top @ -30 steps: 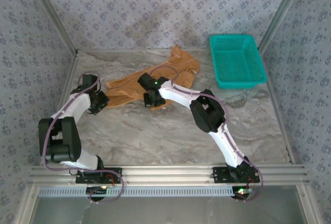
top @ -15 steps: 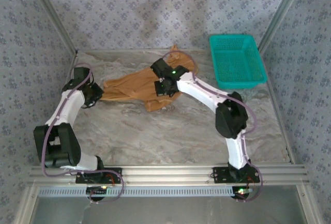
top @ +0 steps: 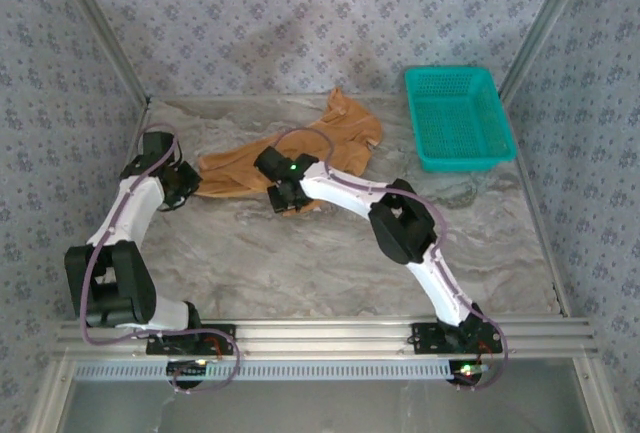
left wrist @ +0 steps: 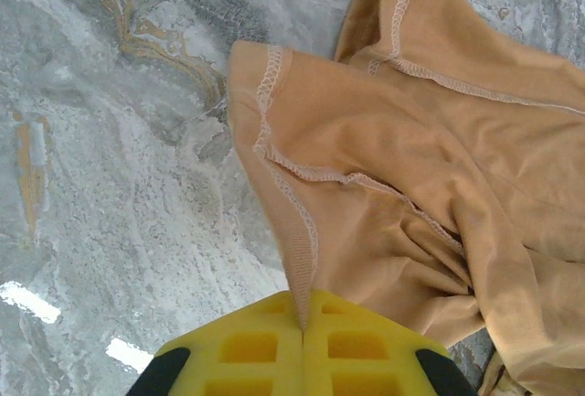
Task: Fold the inside-out t-shirt
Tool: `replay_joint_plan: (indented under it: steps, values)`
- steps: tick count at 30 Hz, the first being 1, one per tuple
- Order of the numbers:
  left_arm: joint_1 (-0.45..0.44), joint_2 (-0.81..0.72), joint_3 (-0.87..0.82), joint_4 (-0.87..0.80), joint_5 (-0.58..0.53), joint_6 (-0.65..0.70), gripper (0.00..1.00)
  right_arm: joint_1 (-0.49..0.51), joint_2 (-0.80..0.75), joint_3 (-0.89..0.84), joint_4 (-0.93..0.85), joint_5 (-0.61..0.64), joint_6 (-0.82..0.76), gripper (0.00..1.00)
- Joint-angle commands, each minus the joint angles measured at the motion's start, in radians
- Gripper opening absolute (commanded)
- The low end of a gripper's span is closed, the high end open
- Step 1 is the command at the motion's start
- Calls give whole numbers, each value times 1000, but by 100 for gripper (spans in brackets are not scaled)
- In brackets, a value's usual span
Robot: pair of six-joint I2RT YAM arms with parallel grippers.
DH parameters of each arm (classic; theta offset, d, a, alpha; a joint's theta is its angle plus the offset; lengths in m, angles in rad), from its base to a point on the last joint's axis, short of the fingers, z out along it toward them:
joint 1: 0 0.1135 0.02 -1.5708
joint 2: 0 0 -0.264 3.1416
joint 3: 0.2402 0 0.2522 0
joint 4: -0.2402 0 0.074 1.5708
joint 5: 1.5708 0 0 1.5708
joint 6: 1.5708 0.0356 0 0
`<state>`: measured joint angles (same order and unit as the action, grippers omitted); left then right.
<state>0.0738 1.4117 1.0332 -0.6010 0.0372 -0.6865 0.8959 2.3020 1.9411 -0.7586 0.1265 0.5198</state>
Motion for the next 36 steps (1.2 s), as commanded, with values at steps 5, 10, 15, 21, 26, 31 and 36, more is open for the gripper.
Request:
replay_joint_plan:
  steps: [5, 10, 15, 21, 26, 31, 36]
  values:
    - [0, -20, -29, 3, 4, -4, 0, -40, 94, 106, -35, 51, 45, 45]
    - [0, -19, -32, 6, 5, -4, 0, -48, 153, 130, -41, 31, 48, 43]
    - [1, -22, -29, -2, -1, 3, 0, -49, 160, 125, -55, 26, 49, 26]
    - [4, -17, 3, -23, -13, 11, 0, -59, 60, 113, -105, 52, 15, 0]
    - [15, 3, 85, -72, -28, 28, 0, -82, -120, 110, -194, 27, -61, 0]
    - [42, -8, 187, -144, -31, 33, 0, -160, -412, -25, -210, 1, -117, 0]
    - [48, -52, 249, -155, -16, 10, 0, -335, -726, -248, -64, -155, -77, 0]
